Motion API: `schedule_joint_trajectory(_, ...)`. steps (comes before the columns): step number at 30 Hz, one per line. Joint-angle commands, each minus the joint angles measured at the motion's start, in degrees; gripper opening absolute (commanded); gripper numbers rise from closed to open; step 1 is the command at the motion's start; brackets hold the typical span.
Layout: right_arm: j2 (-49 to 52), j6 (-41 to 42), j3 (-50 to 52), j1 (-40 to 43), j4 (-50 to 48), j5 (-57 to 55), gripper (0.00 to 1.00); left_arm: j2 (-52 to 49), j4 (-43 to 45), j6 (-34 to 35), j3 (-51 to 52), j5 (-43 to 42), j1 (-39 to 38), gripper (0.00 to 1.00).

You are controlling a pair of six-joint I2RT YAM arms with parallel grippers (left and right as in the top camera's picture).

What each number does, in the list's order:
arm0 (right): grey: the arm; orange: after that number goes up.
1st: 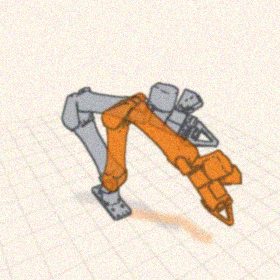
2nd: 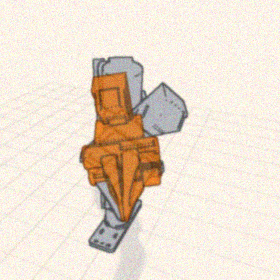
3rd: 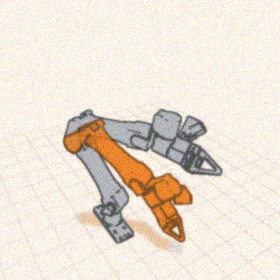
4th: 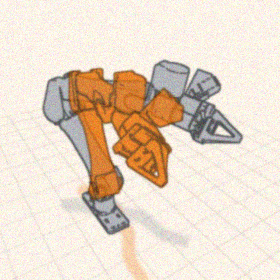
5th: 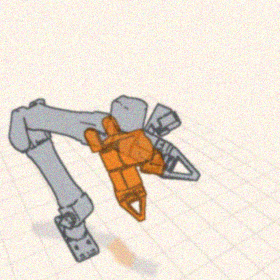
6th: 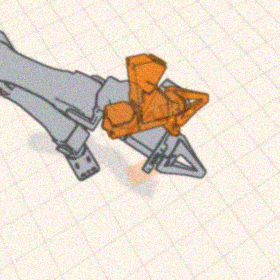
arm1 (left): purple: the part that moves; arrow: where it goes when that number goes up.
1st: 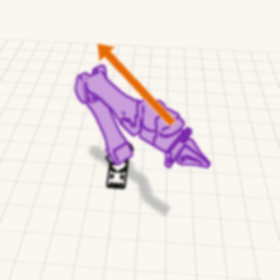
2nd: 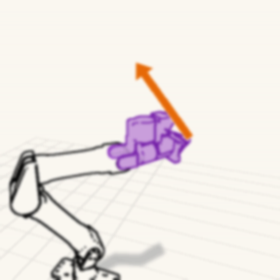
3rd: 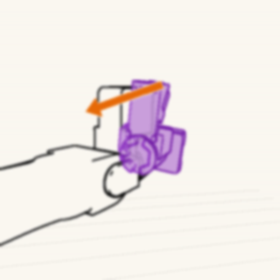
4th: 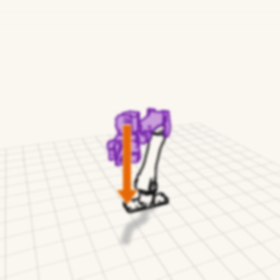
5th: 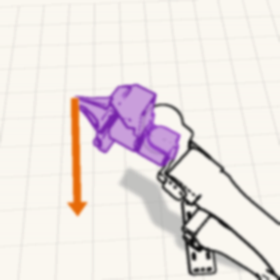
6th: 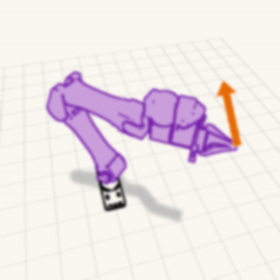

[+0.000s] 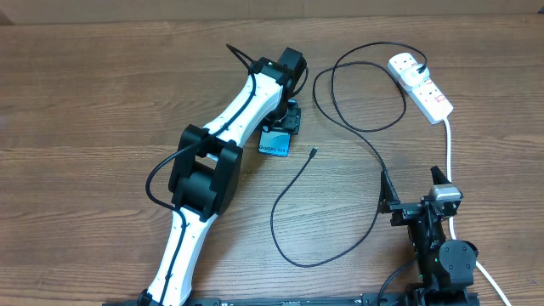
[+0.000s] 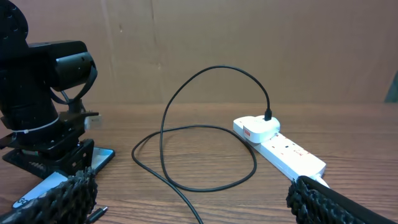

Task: Plug charger to phone and switch on socket
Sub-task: 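Lower the left gripper and close it on the smartphone's edges, then lift the smartphone with the left gripper and tilt it upright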

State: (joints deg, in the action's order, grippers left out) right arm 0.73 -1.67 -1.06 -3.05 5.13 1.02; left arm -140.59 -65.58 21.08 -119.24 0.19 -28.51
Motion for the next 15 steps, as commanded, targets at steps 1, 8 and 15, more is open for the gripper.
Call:
schedule_joint_trajectory(1, -0.55, 0.13, 0.59, -0.31, -0.31, -0.50, 1.00, -1.14, -1.75, 0.87, 1.03, -3.13, -0.28, 0.72)
schedule_joint_trajectory(8, -0.55, 0.13, 0.59, -0.31, -0.31, -0.50, 1.00, -1.14, -6.03, 1.86, -3.93, -4.74, -0.02, 0.71)
schedule_joint_trajectory(15, -0.57, 0.13, 0.59, -0.31, -0.31, -0.50, 1.00, -1.11, -12.22, 2.97, -11.45, -6.27, 0.92, 0.69)
